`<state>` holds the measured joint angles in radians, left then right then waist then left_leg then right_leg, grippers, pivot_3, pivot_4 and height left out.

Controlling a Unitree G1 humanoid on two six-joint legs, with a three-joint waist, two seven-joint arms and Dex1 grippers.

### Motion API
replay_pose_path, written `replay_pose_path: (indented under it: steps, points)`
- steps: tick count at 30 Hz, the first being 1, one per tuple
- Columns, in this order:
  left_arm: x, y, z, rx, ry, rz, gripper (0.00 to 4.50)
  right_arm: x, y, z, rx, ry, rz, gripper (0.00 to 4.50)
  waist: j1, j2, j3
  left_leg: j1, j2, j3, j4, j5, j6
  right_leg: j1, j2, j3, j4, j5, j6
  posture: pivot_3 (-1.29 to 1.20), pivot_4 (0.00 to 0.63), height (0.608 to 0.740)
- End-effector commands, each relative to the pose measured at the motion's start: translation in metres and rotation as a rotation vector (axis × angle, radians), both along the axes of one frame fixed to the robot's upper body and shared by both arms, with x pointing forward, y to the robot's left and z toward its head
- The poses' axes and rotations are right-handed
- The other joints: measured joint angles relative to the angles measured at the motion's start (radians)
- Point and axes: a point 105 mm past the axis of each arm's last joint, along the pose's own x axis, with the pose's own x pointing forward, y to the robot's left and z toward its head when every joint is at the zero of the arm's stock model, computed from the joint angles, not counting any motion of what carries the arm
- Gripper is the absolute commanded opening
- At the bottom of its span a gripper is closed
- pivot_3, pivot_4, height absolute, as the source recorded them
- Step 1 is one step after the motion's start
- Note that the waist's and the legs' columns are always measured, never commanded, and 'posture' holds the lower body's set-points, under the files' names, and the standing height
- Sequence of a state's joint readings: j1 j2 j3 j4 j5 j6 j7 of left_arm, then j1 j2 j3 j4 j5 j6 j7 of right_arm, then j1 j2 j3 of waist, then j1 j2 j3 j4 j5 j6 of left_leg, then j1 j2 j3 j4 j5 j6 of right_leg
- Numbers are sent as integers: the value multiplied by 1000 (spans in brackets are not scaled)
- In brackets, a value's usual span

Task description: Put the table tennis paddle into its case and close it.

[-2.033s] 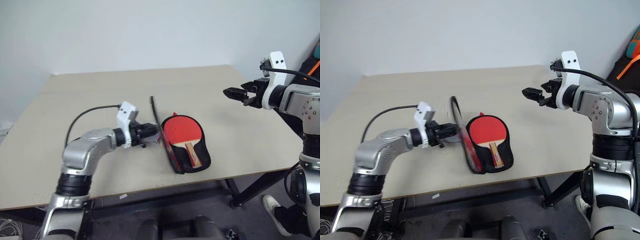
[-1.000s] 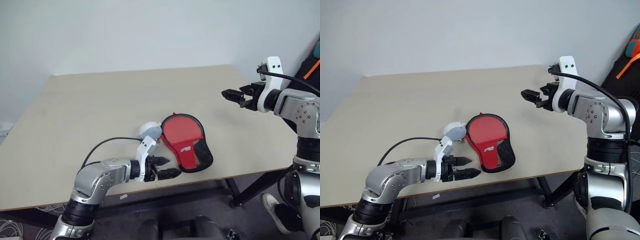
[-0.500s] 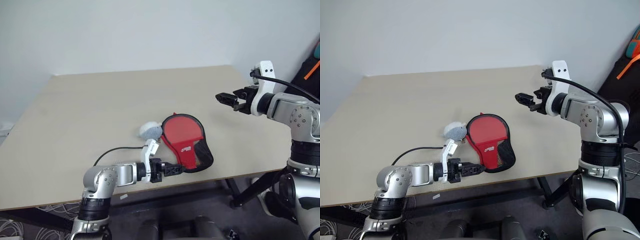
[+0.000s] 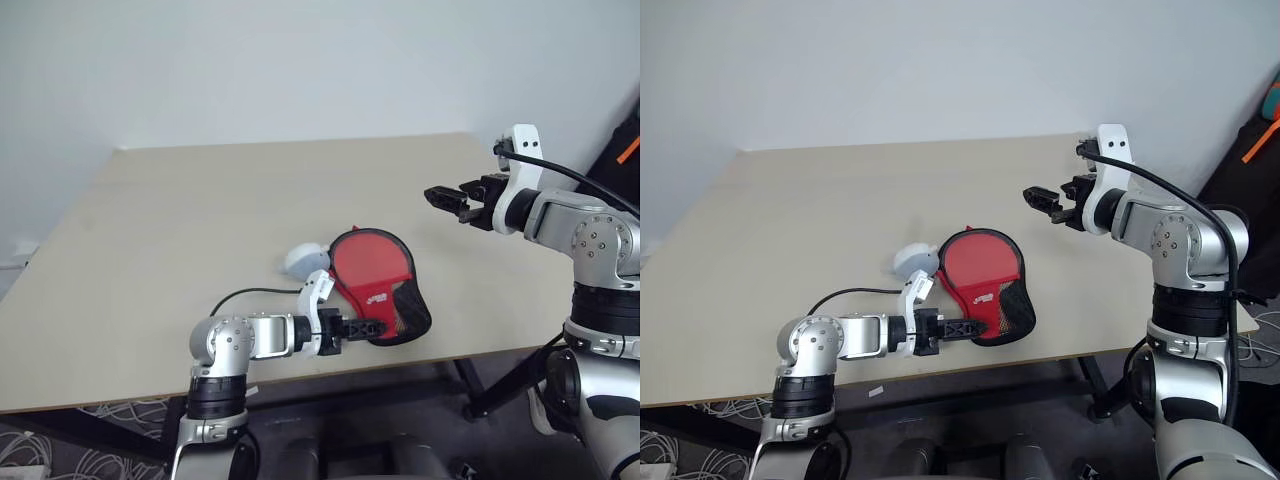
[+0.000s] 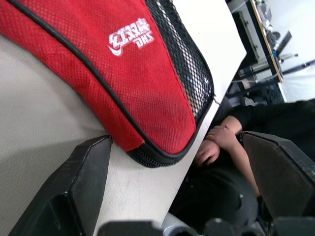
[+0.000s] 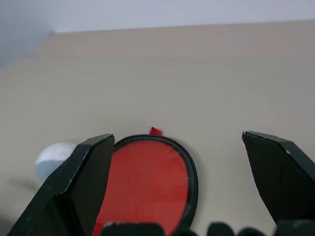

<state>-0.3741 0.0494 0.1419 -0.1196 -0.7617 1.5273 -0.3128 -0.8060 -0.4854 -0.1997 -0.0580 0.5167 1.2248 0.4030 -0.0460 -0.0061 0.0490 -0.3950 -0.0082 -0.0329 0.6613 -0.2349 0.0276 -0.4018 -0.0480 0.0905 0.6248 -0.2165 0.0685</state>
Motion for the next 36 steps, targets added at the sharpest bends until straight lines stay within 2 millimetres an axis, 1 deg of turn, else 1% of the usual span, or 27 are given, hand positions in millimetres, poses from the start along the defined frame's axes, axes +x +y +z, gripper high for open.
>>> replay_pose_path:
  steps: [1, 4, 11, 19, 27, 30, 34, 35, 36]
  points:
    - [-2, -6, -9, 32, 72, -3, 4440, -3, 2, 15, 16, -60, 4, 4500, 1, 0, 0, 0, 0, 0, 0, 0, 0, 0, 0, 0, 0, 0, 0, 0, 0, 740]
    - [0, -9, -9, 13, 93, 16, 4440, -3, 4, 14, 21, -57, 8, 4500, 1, 1, -1, 0, -1, 0, 0, 0, 0, 1, 0, 0, 0, 0, 0, 0, 0, 740]
    - [5, -18, 0, -65, 103, 28, 4440, -3, 10, 13, 29, -53, 15, 4500, 1, 1, -1, 0, -2, -1, 0, 0, 0, 1, -1, -1, -1, 0, 0, 0, 0, 740]
    - [7, -16, -2, -77, 122, 36, 4440, -3, 16, 12, 34, -51, 30, 4500, 0, 1, -1, 0, -2, -1, 0, 0, 0, 1, -1, -1, -1, 0, 0, 0, 0, 740]
    - [2, -7, -18, 20, 166, 30, 4440, -4, 19, 11, 37, -49, 36, 4500, -2, 1, -1, 0, -1, -1, -1, 0, 0, 0, -1, -1, -1, 0, 0, 0, 0, 740]
    - [-1, -3, -26, 59, 189, 27, 3848, -4, 20, 12, 40, -51, 40, 4500, -2, 2, -1, 0, -1, -1, -1, 0, 0, 0, -1, -1, -1, 0, 0, 0, 0, 740]
    - [-6, 0, -33, 92, 210, 14, 2504, -5, 22, 13, 43, -53, 47, 4500, -4, 2, -1, 0, -1, -1, -2, 0, 0, -1, -1, -1, -1, 0, 0, 0, 0, 740]
    - [-7, 1, -35, 100, 213, 12, 2050, -5, 23, 13, 44, -54, 49, 4500, -4, 2, -1, 0, -1, -1, -3, 0, 0, -2, -1, -1, -1, 0, 0, 0, 0, 740]
    - [-7, 1, -36, 105, 214, 10, 1735, -5, 23, 14, 45, -54, 51, 4500, -4, 2, -1, 0, -1, -1, -4, 0, 0, -2, -1, -1, -1, 0, 0, 0, 0, 740]
